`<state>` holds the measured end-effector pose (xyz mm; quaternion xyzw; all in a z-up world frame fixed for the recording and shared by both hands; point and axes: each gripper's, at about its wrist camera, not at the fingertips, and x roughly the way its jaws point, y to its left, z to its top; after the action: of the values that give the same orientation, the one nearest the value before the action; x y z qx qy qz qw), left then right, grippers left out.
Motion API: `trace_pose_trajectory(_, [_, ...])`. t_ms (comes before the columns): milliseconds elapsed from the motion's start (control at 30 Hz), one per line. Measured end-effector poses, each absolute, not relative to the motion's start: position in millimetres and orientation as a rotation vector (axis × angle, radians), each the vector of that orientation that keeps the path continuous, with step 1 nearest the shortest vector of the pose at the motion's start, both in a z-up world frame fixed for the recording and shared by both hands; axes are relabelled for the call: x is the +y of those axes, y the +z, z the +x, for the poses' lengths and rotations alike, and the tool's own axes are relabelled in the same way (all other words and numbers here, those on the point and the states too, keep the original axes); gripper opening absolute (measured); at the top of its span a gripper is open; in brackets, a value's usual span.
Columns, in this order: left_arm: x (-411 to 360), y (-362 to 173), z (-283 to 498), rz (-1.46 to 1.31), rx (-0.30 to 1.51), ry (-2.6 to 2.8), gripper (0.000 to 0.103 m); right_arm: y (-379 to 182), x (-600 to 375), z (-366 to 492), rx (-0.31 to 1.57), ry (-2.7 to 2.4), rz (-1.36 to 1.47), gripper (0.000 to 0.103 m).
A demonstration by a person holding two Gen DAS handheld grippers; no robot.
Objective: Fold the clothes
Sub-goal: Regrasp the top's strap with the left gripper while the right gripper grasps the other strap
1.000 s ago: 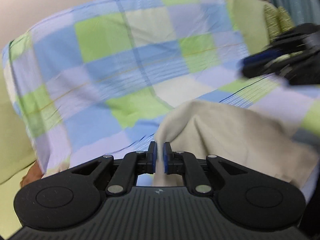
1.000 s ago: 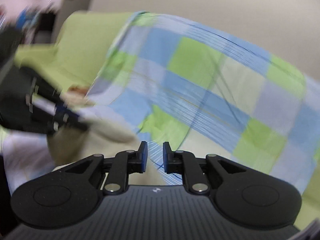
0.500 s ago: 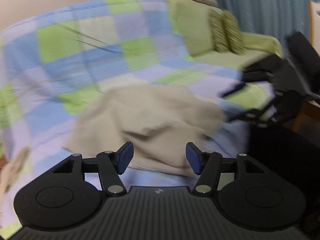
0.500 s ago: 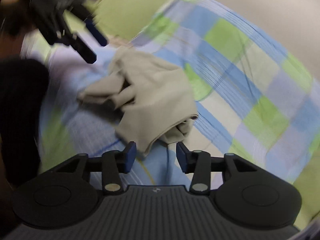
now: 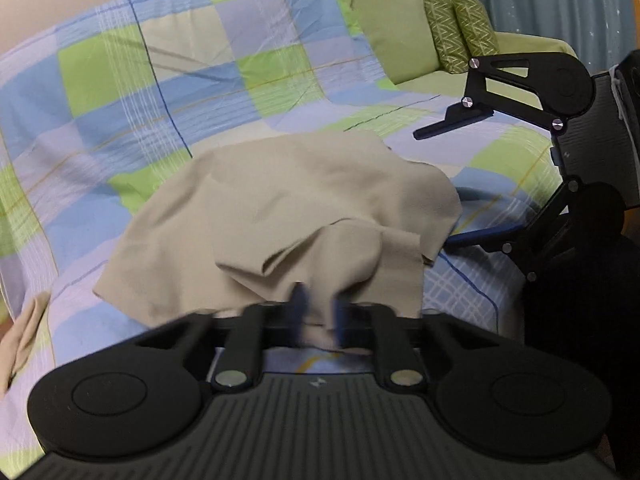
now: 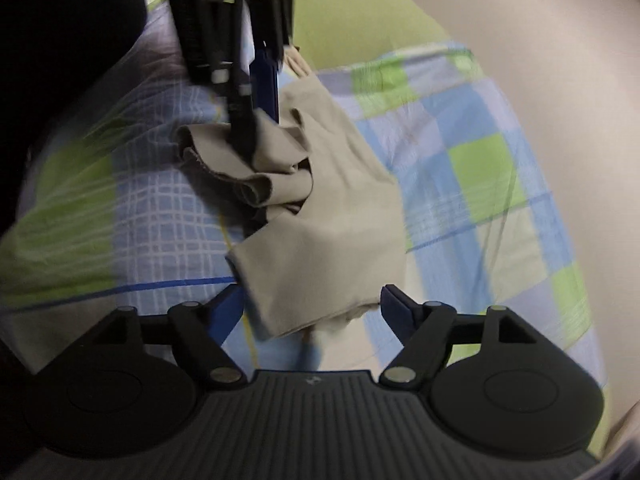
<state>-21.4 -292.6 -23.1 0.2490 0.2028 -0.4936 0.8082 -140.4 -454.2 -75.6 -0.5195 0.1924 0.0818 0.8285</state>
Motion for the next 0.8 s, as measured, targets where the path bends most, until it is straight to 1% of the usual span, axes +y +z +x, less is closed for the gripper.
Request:
trace_pose_trajectory(67, [-290.6,-20.4,-18.8,0.511,0.438,-1.049,0.004,-77.6,-453.7,-137.8,0.4,0.18,-1.132,0.071])
trace_pose_trajectory(133, [-284.0,-15.1,-12.7,0.477,0.438,-1.031,0.003,-80.0,-451.5,-135.9,0.391,0.205,-1.173,0.062])
trace_pose_trajectory(167, [-280.7,-12.5,-9.6,0.461,0.438,-1.022,0.003,-80.6,-449.6,-135.5,0.384,0.22,-1.196,0.06])
trace_pose_trajectory(200, [-277.8,-9.6,-7.1,0.446,0.436,-1.013,0.003,-81.1,-447.7,-135.0,0.378,0.235,-1.22,0.051])
trace_pose_trajectory(233, [-276.3,-5.5,-6.9,0.439,0.43,-1.004,0.002,-81.0,-446.5,-134.4,0.375,0.246,-1.232,0.045])
trace_pose_trajectory(267, [-273.8,-0.9,-5.7,0.433,0.424,-0.993,0.002,-79.7,-446.2,-133.3,0.377,0.249,-1.229,0.03])
trace_pose_trajectory(300, [-271.1,3.6,-4.4,0.427,0.418,-0.983,0.002,-76.5,-446.6,-131.2,0.38,0.246,-1.213,0.009])
trace_pose_trajectory(333, [-267.6,8.6,-2.2,0.419,0.411,-0.972,0.002,-69.8,-447.7,-128.2,0.384,0.233,-1.179,0.005])
trace_pose_trajectory(500, [-243.9,66.3,7.2,0.414,0.279,-0.915,0.001,-13.4,-450.1,-126.3,0.334,0.132,-1.011,0.004])
trace_pose_trajectory(533, [-238.2,84.1,5.4,0.411,0.239,-0.905,0.001,0.1,-450.8,-126.8,0.314,0.106,-0.987,0.004])
trace_pose_trajectory(567, [-236.0,89.0,4.0,0.411,0.229,-0.903,0.001,14.0,-451.5,-127.7,0.295,0.082,-0.96,0.004])
trace_pose_trajectory(633, [-223.8,116.0,-7.6,0.413,0.155,-0.891,0.001,42.8,-452.5,-131.6,0.259,0.038,-0.895,0.004])
trace_pose_trajectory(700, [-215.6,129.4,-20.3,0.408,0.119,-0.89,0.001,67.1,-448.7,-141.0,0.231,0.016,-0.843,0.004])
trace_pose_trajectory(800, [-201.3,140.4,-46.2,0.411,0.081,-0.894,0.001,88.7,-441.8,-156.2,0.277,0.027,-0.797,0.004])
